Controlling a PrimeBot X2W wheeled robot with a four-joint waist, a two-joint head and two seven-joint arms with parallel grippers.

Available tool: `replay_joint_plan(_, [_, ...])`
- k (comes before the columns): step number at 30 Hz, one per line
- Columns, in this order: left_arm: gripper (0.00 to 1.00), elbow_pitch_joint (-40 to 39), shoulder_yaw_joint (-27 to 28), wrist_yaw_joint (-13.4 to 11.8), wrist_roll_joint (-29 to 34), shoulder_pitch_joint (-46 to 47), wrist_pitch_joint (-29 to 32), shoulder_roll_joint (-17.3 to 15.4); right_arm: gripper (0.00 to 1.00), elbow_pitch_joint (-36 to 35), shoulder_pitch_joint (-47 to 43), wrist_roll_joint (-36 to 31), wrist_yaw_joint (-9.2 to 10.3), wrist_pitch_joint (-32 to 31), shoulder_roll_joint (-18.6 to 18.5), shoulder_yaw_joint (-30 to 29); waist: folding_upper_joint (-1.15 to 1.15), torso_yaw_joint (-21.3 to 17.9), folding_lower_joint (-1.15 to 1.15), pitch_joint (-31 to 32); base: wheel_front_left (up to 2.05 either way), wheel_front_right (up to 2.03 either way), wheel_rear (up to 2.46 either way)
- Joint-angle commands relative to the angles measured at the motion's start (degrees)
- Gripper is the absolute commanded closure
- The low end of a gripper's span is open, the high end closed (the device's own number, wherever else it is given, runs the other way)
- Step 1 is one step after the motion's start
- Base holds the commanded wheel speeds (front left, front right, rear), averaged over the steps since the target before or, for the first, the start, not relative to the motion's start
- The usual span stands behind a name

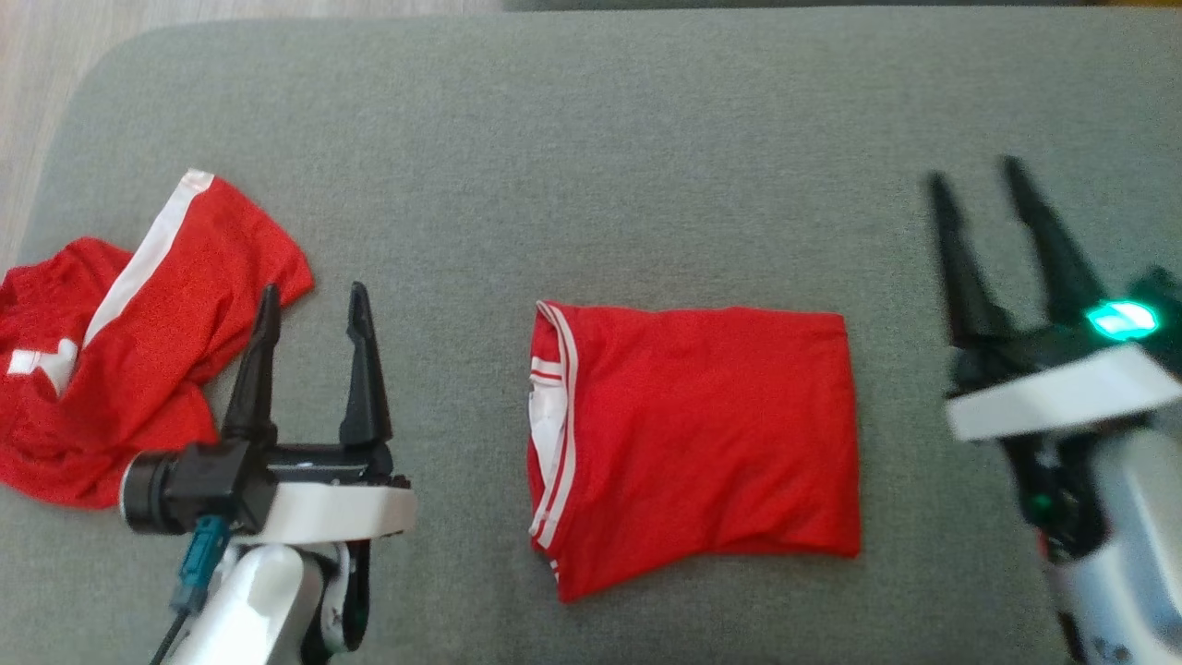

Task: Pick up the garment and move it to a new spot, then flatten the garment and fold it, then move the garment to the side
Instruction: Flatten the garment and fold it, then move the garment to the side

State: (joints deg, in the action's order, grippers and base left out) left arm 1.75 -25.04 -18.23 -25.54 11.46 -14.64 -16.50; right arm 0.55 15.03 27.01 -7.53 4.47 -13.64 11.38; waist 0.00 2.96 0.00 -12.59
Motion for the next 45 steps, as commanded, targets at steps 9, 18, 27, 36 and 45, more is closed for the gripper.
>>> replay_joint_plan(9, [0.00, -0.99, 3.66, -1.62, 0.88, -1.22, 1.30, -4.24, 0.00, -5.49, -10.63, -5.68, 0.04, -1.10, -0.15, -10.60, 0.00, -2.62, 0.00, 3.21, 0.00, 0.00, 0.00])
replay_joint_plan(18, [0.00, -1.29, 3.71, -2.61, -0.11, -6.55, 3.79, -6.30, 0.00, -9.87, -17.09, -7.09, 0.04, -4.54, 2.31, -9.90, 0.00, -3.60, 0.00, 7.99, 0.00, 0.00, 0.00])
replay_joint_plan(27, [0.00, -0.35, 3.12, -2.79, -1.51, -10.22, 4.34, -6.15, 0.00, -13.07, -21.95, -8.01, 0.04, -7.59, 4.14, -10.01, 0.00, -3.27, 0.00, 11.47, 0.00, 0.00, 0.00])
replay_joint_plan(36, [0.00, 0.25, 2.58, -2.80, -1.97, -11.21, 5.14, -6.52, 0.00, -14.88, -24.18, -8.32, 0.04, -9.73, 5.21, -10.41, 0.00, -3.55, 0.00, 12.55, 0.00, 0.00, 0.00])
replay_joint_plan(45, [0.00, 0.27, 2.42, -3.17, -2.01, -10.47, 5.55, -6.61, 0.00, -15.54, -23.98, -8.53, 0.04, -10.39, 5.42, -10.73, 0.00, -3.47, 0.00, 11.88, 0.00, 0.00, 0.00])
